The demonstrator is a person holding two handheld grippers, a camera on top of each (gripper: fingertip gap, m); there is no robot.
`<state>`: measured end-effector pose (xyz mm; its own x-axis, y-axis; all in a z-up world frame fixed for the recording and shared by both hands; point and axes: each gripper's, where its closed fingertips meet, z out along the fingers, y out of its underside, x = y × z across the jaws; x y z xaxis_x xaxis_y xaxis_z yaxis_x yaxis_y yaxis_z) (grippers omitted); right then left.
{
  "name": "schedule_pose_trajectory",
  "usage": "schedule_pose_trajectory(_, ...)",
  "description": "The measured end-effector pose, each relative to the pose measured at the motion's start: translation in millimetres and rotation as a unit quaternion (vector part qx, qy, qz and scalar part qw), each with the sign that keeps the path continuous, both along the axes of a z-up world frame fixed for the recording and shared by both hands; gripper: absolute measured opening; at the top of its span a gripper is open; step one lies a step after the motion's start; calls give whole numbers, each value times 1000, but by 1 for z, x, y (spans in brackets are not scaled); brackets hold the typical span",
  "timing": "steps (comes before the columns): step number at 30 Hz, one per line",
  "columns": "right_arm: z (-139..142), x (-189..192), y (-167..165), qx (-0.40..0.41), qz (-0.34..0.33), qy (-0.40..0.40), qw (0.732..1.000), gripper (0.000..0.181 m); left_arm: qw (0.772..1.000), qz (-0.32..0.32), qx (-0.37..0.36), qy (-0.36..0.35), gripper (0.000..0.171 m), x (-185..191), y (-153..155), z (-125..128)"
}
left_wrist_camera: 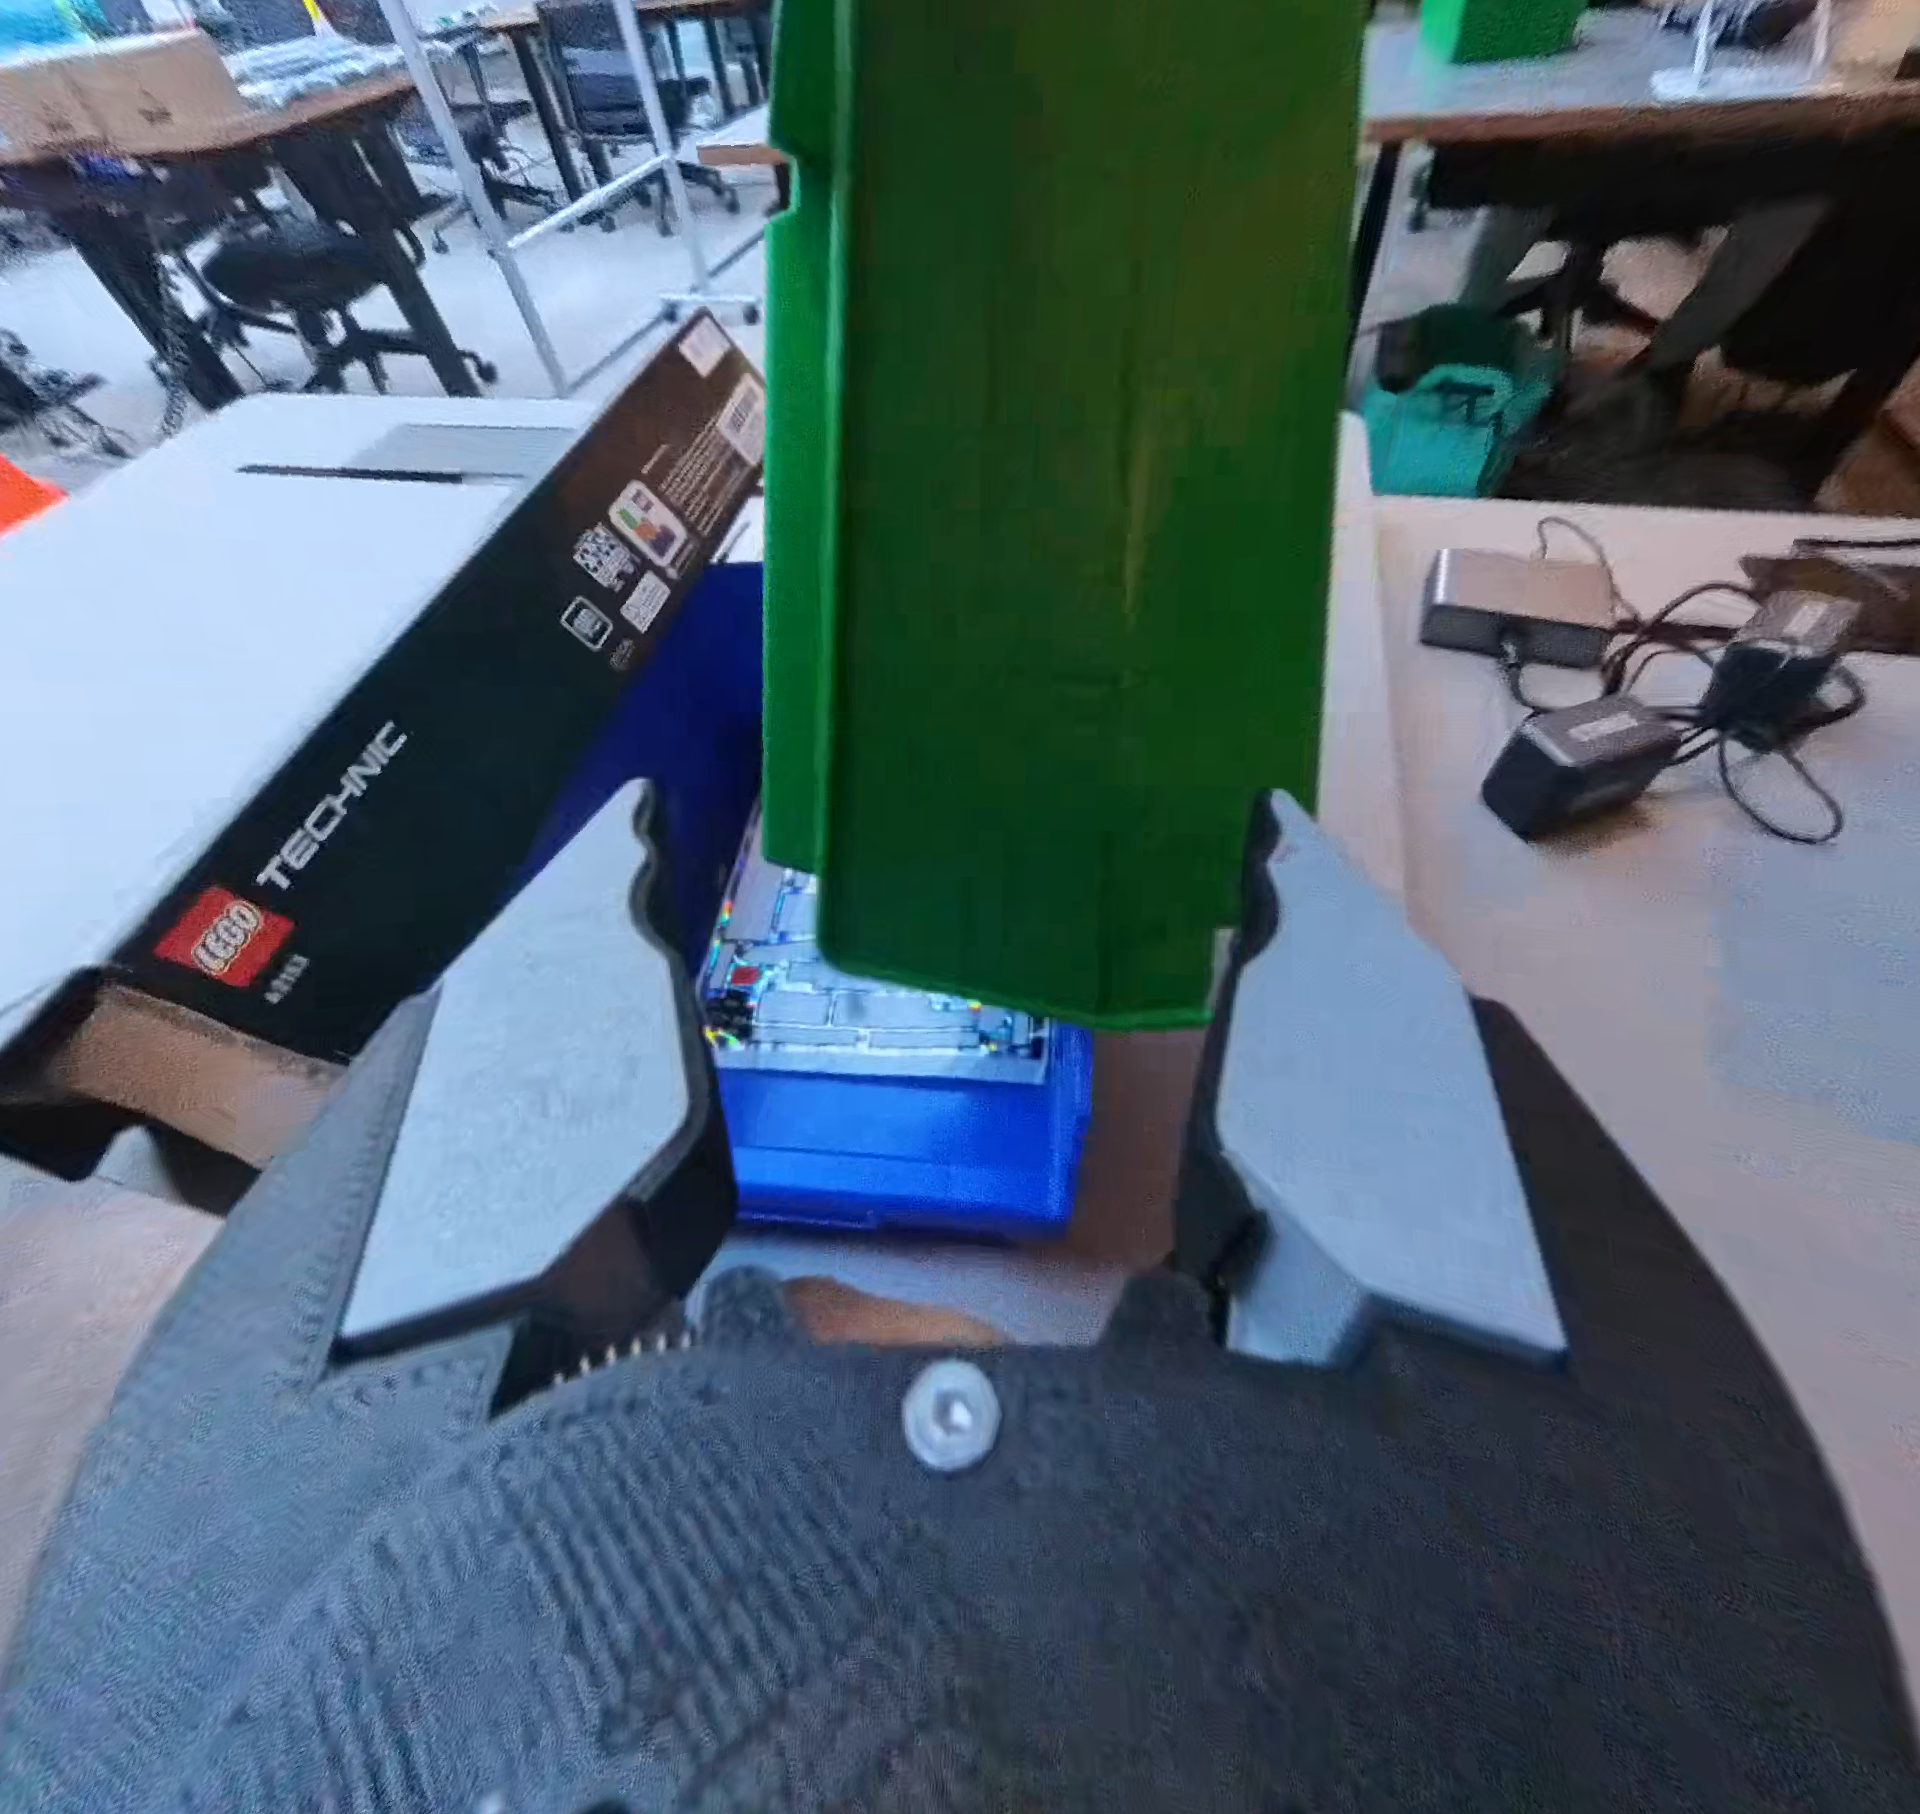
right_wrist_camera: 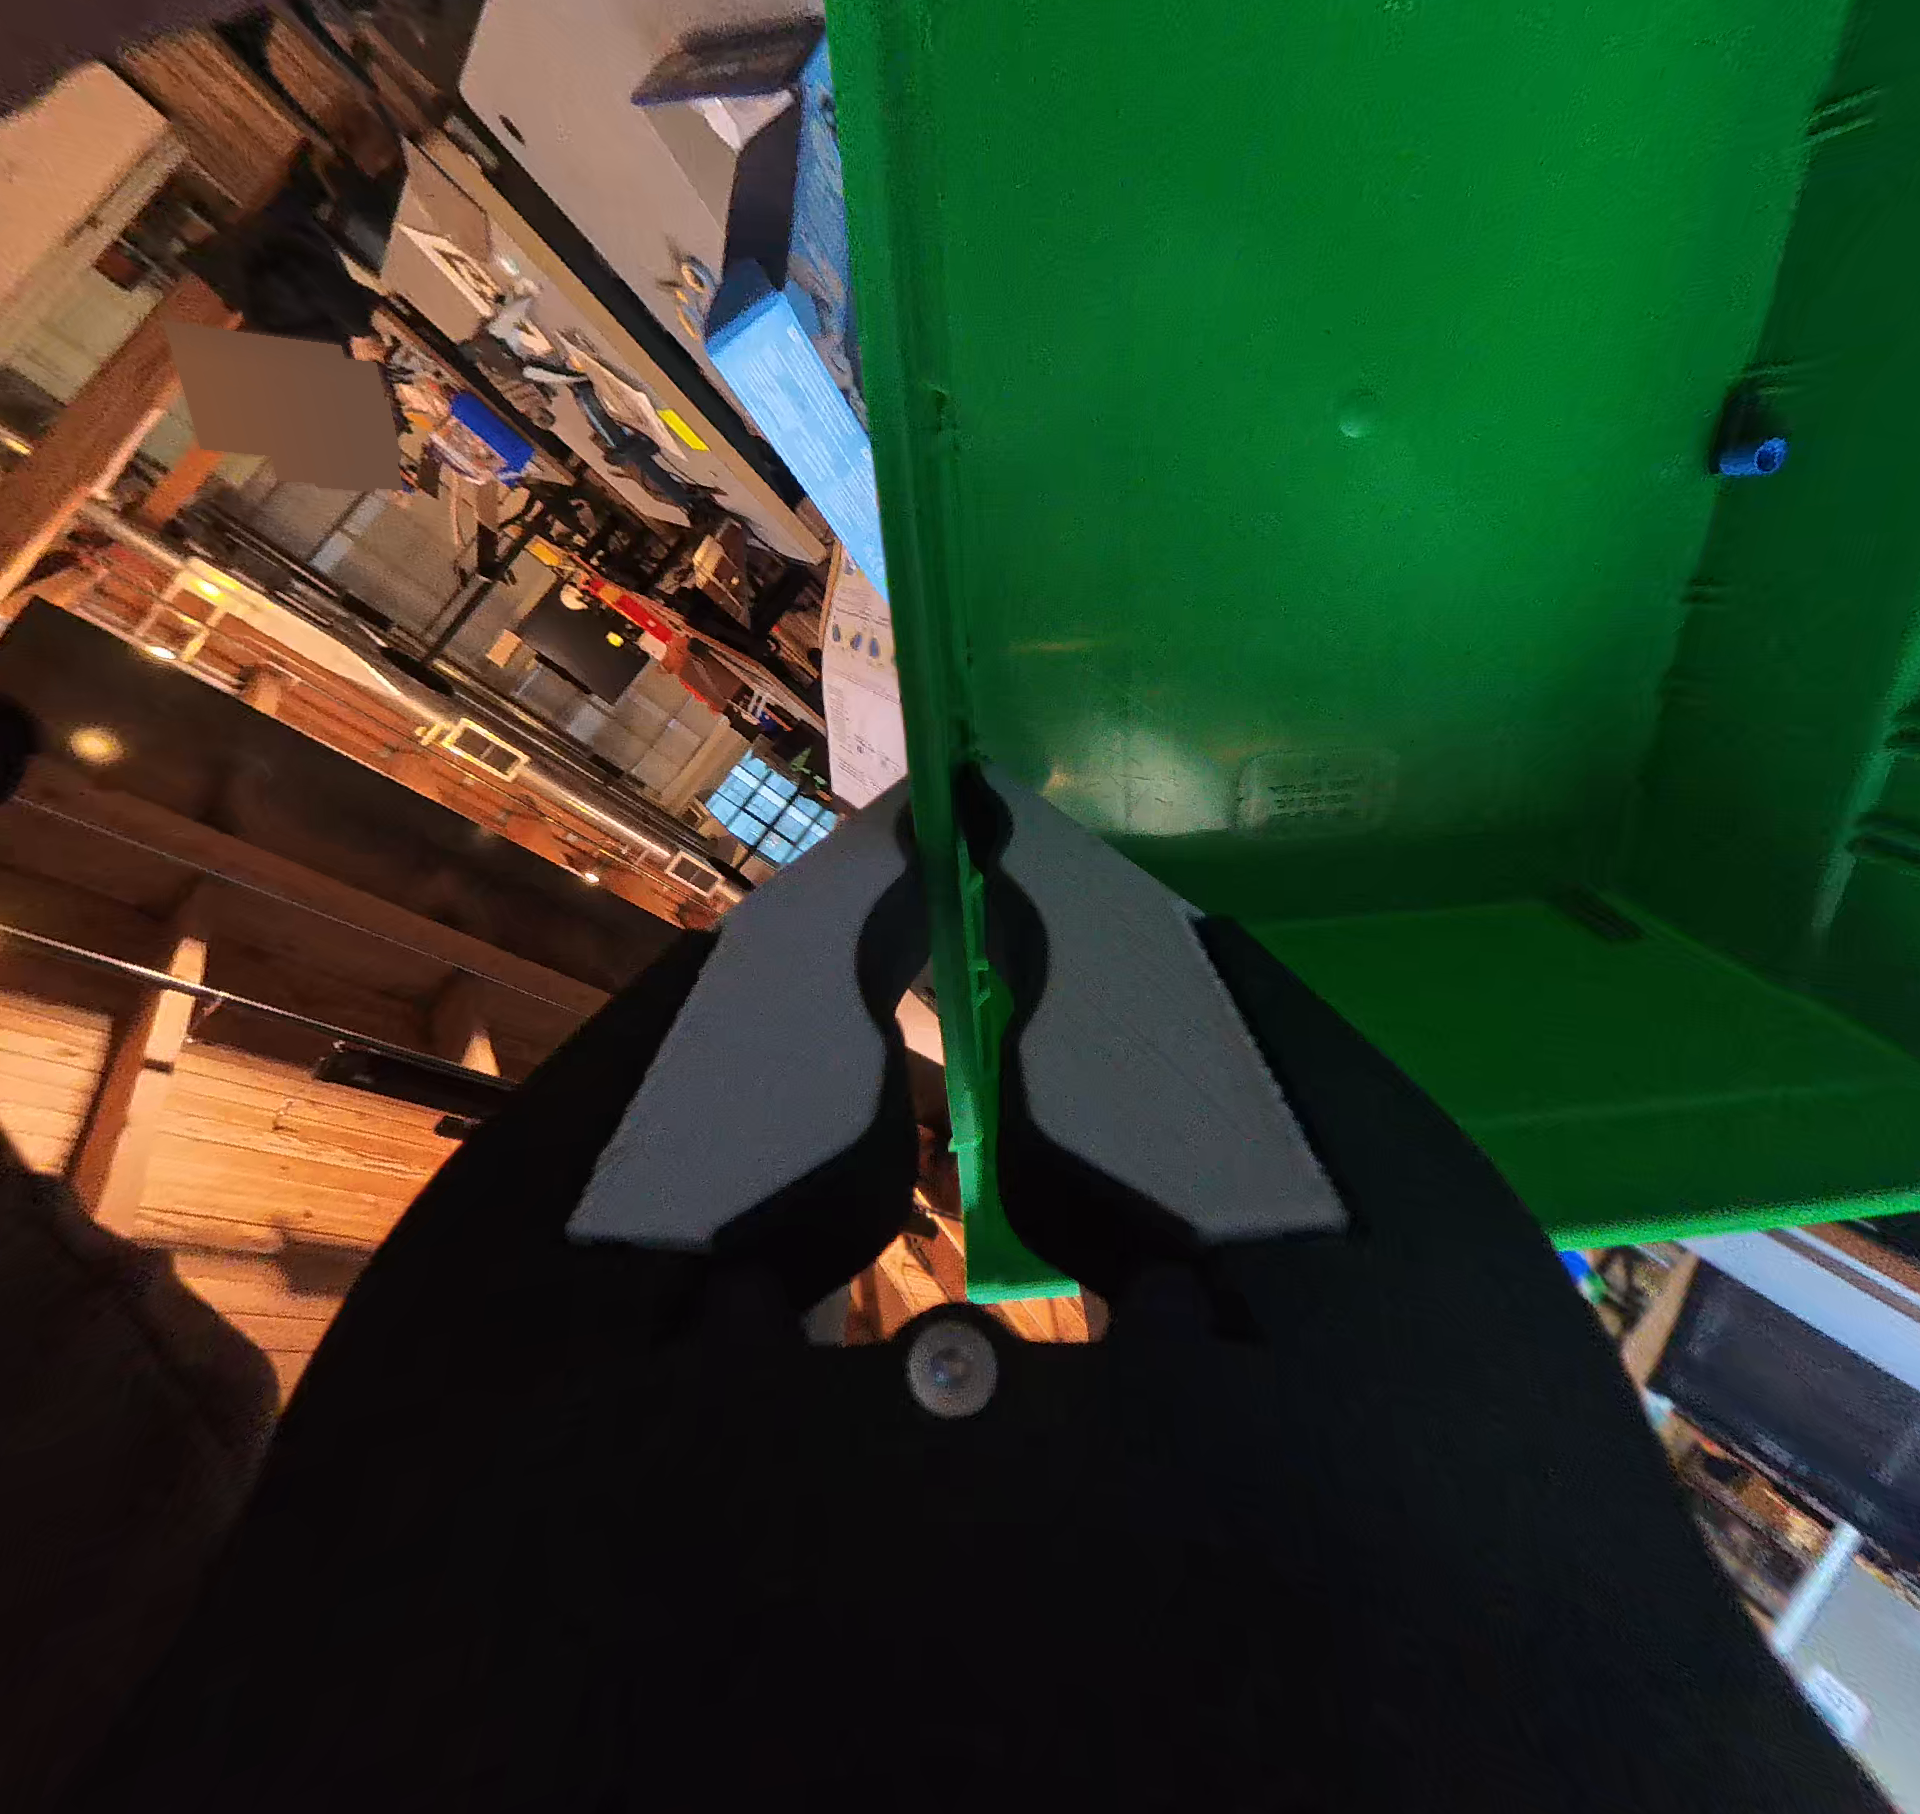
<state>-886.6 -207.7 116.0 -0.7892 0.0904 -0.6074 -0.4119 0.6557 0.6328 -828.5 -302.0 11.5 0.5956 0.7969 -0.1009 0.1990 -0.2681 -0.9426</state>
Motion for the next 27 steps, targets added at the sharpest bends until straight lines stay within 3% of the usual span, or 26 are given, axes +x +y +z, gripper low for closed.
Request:
schedule_pose_trajectory(2,-1,3,-7,2,-21,-14,1000,1,999,-4,-42,9,122,3,14,-8)
schedule_pose_trajectory(4,0,2,-7,16,-24,-23,999,1,998,0,-55,8,115,2,15,-11)
schedule_pose_trajectory(5,-1,1,-8,21,-25,-26,999,1,1000,-16,-18,-17,104,4,16,-10)
schedule_pose_trajectory(7,0,0,-7,31,-29,-33,999,1,990,-51,106,-74,52,4,10,0)
schedule_pose_trajectory(9,-1,-1,-9,31,-44,-37,998,1,967,-107,193,-125,40,3,-1,4)
schedule_pose_trajectory(11,-2,1,-14,32,-77,-46,995,2,973,-104,174,-115,42,-7,-14,0)
schedule_pose_trajectory(13,-5,-2,-15,31,-91,-49,994,1,988,-84,94,-84,47,-14,-20,-3)
schedule_pose_trajectory(15,-6,-6,-13,38,-102,-53,993,1,994,-96,15,-43,63,-12,-11,-4)
schedule_pose_trajectory(18,-7,-10,-6,61,-113,-66,990,0,993,-111,-26,-41,66,-13,0,-13)
schedule_pose_trajectory(20,-9,-12,-6,74,-117,-73,988,2,991,-113,-30,-60,60,-17,1,-19)
schedule_pose_trajectory(22,-10,-15,-7,91,-115,-78,986,2,990,-114,13,-79,49,-19,1,-20)
schedule_pose_trajectory(27,-16,-18,-25,127,-138,-95,978,5,987,-100,71,-100,49,-23,-3,-36)
